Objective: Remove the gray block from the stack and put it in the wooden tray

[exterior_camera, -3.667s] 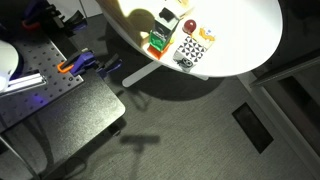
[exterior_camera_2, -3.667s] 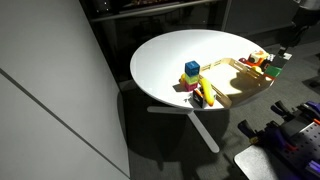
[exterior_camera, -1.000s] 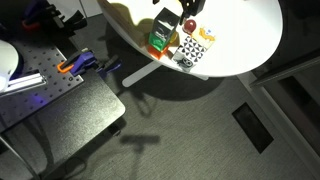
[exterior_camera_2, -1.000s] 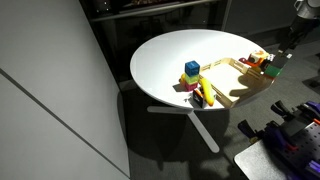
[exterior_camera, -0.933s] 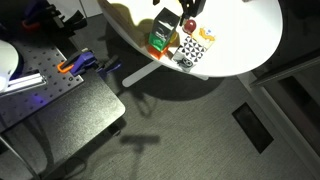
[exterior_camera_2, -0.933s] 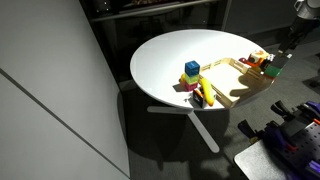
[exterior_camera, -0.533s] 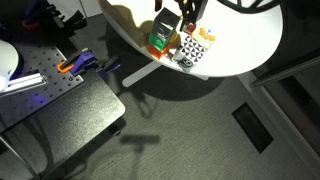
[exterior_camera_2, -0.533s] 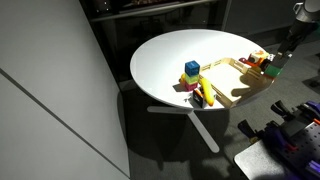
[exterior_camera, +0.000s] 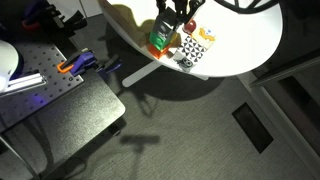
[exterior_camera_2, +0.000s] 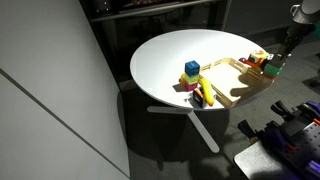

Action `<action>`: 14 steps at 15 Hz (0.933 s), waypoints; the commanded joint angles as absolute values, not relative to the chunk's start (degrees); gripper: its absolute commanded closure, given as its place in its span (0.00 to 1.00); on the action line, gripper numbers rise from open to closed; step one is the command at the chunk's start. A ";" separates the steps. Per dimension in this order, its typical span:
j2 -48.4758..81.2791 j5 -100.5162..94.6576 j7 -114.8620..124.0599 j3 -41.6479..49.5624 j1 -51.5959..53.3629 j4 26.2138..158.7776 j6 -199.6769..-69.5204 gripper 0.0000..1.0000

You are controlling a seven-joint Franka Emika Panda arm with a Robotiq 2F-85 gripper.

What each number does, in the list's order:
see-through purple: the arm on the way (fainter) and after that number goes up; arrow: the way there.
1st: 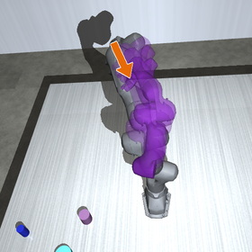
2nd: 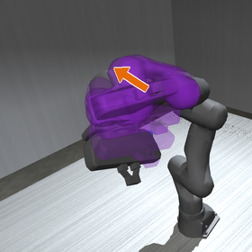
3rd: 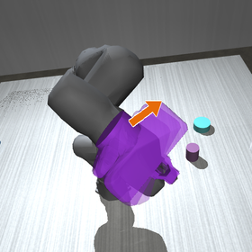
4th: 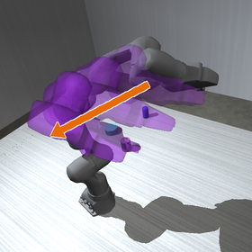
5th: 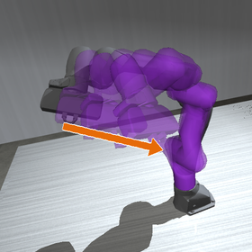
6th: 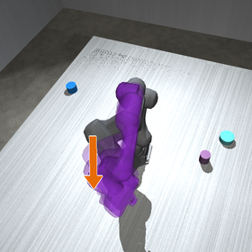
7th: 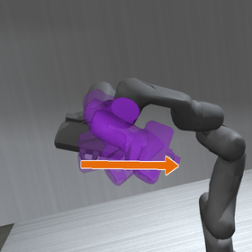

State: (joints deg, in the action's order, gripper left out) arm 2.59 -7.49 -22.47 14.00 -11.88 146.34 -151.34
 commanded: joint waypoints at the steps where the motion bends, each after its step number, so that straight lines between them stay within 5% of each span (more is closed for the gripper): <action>1: 0.89 -8.23 -21.87 12.94 -11.94 144.88 -147.11 0.69; 14: -0.04 1.61 -24.77 8.70 -8.27 142.22 -143.97 0.69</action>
State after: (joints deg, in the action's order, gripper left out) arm 0.02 -1.08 -23.37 9.63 -8.92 143.39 -145.30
